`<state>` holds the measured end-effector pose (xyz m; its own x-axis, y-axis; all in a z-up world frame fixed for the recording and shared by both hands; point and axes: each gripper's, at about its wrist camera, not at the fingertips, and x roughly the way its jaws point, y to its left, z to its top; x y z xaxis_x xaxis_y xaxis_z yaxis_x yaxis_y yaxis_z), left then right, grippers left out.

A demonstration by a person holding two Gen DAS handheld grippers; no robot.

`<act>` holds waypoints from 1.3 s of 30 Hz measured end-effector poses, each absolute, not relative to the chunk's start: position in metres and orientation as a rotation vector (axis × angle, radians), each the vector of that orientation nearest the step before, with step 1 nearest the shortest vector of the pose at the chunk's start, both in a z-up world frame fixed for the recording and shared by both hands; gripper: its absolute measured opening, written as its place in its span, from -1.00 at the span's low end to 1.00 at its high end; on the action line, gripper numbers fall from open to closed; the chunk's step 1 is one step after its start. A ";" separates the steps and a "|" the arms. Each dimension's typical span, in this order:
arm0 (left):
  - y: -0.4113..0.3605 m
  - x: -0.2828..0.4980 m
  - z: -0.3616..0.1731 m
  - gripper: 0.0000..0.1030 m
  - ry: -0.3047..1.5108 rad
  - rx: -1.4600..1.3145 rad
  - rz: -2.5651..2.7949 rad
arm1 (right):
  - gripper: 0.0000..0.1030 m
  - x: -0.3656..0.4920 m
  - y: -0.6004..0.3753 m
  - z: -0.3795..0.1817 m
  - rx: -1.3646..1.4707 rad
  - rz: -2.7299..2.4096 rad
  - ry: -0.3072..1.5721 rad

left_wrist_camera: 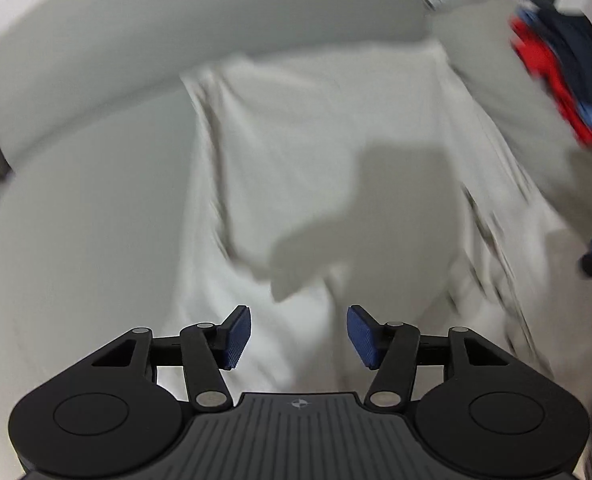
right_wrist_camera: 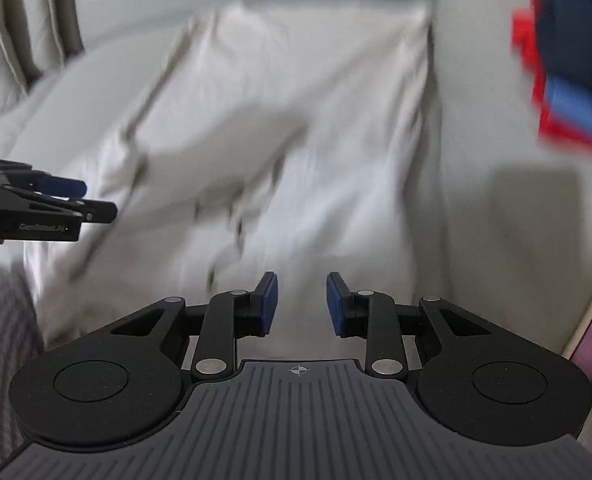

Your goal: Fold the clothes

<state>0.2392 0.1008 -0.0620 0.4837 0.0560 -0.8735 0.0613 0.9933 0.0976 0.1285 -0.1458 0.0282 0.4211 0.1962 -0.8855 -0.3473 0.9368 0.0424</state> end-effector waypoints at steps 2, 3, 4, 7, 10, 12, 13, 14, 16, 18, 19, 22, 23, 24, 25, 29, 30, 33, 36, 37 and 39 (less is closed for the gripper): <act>0.110 0.272 -0.060 0.18 1.034 0.128 0.030 | -0.28 0.154 -0.146 0.036 -0.181 0.314 1.018; 0.114 0.291 -0.062 0.20 1.018 0.135 0.048 | -0.26 0.176 -0.147 0.036 -0.180 0.285 0.983; 0.120 0.312 -0.065 0.20 1.006 0.140 0.067 | -0.26 0.199 -0.149 0.035 -0.178 0.256 0.949; 0.132 0.357 -0.077 0.20 1.000 0.115 0.079 | -0.26 0.255 -0.153 0.024 -0.136 0.214 0.925; 0.143 0.389 -0.089 0.20 0.993 0.090 0.092 | -0.25 0.308 -0.158 0.009 -0.086 0.213 0.918; 0.152 0.412 -0.098 0.20 0.983 0.081 0.111 | -0.06 0.333 -0.161 -0.002 -0.061 0.196 0.908; 0.156 0.423 -0.103 0.21 0.976 0.080 0.124 | -0.01 0.343 -0.163 -0.007 -0.055 0.192 0.905; 0.160 0.431 -0.105 0.26 0.972 0.077 0.132 | 0.04 0.352 -0.165 -0.012 -0.049 0.189 0.902; 0.166 0.447 -0.110 0.30 0.964 0.068 0.139 | 0.04 0.370 -0.168 -0.022 -0.037 0.181 0.895; 0.169 0.459 -0.115 0.33 0.958 0.059 0.128 | 0.05 0.388 -0.172 -0.032 -0.018 0.174 0.892; 0.170 0.465 -0.118 0.33 0.957 0.060 0.123 | 0.05 0.396 -0.175 -0.036 0.003 0.171 0.893; 0.171 0.482 -0.128 0.34 0.978 0.075 0.121 | 0.05 0.418 -0.180 -0.048 0.057 0.176 0.891; 0.171 0.488 -0.132 0.41 0.990 0.081 0.123 | 0.05 0.423 -0.181 -0.052 0.067 0.178 0.892; 0.173 0.492 -0.135 0.49 0.992 0.074 0.119 | 0.04 0.429 -0.181 -0.056 0.078 0.180 0.892; 0.175 0.496 -0.137 0.53 0.993 0.066 0.114 | 0.01 0.434 -0.181 -0.060 0.079 0.177 0.900; 0.174 0.503 -0.141 0.51 1.004 0.097 0.068 | -0.23 0.449 -0.183 -0.078 0.086 0.191 0.942; 0.171 0.503 -0.142 0.39 1.002 0.125 0.049 | -0.24 0.450 -0.183 -0.080 0.081 0.195 0.943; 0.162 0.503 -0.136 -0.32 1.003 0.140 -0.024 | -0.44 0.451 -0.182 -0.082 0.071 0.213 0.946; 0.148 0.501 -0.125 -0.91 0.990 0.186 -0.047 | -0.89 0.449 -0.176 -0.074 0.032 0.244 0.956; 0.145 0.499 -0.122 -0.92 0.987 0.203 -0.044 | -0.93 0.447 -0.172 -0.070 0.000 0.245 0.953; 0.138 0.493 -0.114 -0.92 0.966 0.246 -0.028 | -0.93 0.440 -0.161 -0.060 -0.096 0.242 0.931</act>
